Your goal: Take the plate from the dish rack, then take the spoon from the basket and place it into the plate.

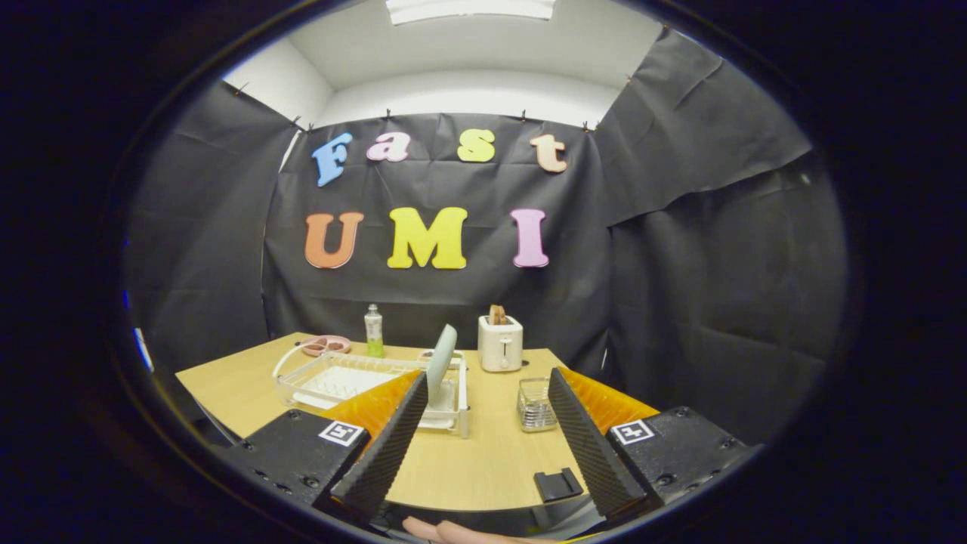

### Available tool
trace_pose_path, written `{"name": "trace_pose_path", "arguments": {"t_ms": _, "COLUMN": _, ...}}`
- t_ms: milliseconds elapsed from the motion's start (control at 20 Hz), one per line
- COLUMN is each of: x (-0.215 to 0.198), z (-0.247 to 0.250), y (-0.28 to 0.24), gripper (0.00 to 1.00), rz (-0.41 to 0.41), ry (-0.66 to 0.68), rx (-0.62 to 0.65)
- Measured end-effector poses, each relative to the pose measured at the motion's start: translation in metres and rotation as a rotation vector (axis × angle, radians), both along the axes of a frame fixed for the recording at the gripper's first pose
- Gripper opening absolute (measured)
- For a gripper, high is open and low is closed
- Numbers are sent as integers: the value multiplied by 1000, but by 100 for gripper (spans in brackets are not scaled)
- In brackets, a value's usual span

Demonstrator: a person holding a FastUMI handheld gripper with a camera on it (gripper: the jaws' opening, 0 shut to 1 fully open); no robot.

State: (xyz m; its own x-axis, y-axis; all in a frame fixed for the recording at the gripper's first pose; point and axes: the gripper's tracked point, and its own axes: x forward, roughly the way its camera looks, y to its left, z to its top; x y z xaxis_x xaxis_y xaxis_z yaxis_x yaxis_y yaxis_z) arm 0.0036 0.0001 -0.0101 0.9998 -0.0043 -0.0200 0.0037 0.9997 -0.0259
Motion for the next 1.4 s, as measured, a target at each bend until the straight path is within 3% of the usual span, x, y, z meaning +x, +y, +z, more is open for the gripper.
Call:
{"name": "trace_pose_path", "arguments": {"t_ms": 650, "x": 29, "z": 20, "y": 16, "gripper": 100, "rz": 25, "ry": 30, "rx": -43}}
{"name": "trace_pose_path", "arguments": {"t_ms": 1100, "x": 133, "z": 44, "y": 46, "gripper": 100, "rz": 30, "ry": 150, "rx": -107}}
{"name": "trace_pose_path", "arguments": {"t_ms": 1400, "x": 228, "z": 42, "y": 74, "gripper": 100, "rz": 22, "ry": 367, "rx": -110}}
